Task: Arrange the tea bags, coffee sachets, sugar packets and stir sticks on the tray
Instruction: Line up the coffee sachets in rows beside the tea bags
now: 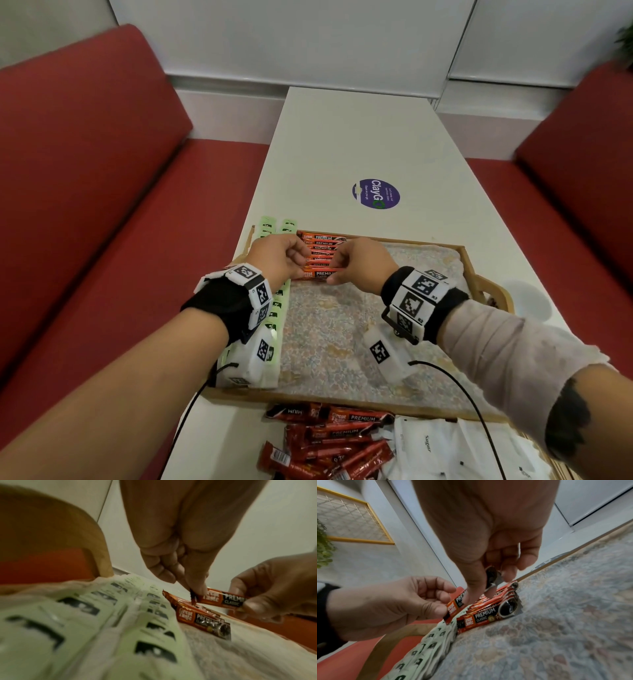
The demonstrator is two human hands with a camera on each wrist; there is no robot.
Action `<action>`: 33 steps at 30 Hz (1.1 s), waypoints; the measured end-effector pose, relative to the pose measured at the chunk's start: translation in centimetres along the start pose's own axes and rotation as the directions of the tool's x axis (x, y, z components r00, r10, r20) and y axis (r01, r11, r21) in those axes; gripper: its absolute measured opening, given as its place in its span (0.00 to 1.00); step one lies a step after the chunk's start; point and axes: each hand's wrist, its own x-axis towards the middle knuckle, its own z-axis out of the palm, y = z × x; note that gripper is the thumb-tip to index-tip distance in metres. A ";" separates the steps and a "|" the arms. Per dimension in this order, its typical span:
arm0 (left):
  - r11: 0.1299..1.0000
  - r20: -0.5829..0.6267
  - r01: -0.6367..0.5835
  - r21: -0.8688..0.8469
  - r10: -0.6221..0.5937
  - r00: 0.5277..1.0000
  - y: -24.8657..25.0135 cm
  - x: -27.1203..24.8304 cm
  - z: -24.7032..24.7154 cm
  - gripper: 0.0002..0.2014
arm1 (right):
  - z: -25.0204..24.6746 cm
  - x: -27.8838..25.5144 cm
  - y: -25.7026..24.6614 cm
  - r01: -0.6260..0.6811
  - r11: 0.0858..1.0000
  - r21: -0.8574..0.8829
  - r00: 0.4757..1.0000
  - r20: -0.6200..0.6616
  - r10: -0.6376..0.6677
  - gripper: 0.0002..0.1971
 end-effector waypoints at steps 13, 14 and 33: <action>0.956 0.052 0.004 0.294 -0.020 0.998 -1.0 1.2 0.9 0.19 | 1.1 0.2 0.8 -0.006 0.995 -0.098 0.999 -0.034 0.003 0.06; 0.954 0.046 0.006 0.301 -0.021 0.999 -1.1 1.3 0.9 0.19 | 1.1 0.2 0.7 -0.014 0.996 -0.091 0.999 -0.037 0.011 0.05; 0.907 0.084 0.007 0.421 -0.046 0.995 -0.9 1.7 1.0 0.14 | 1.5 0.5 0.6 -0.057 0.988 -0.144 0.998 -0.042 0.051 0.17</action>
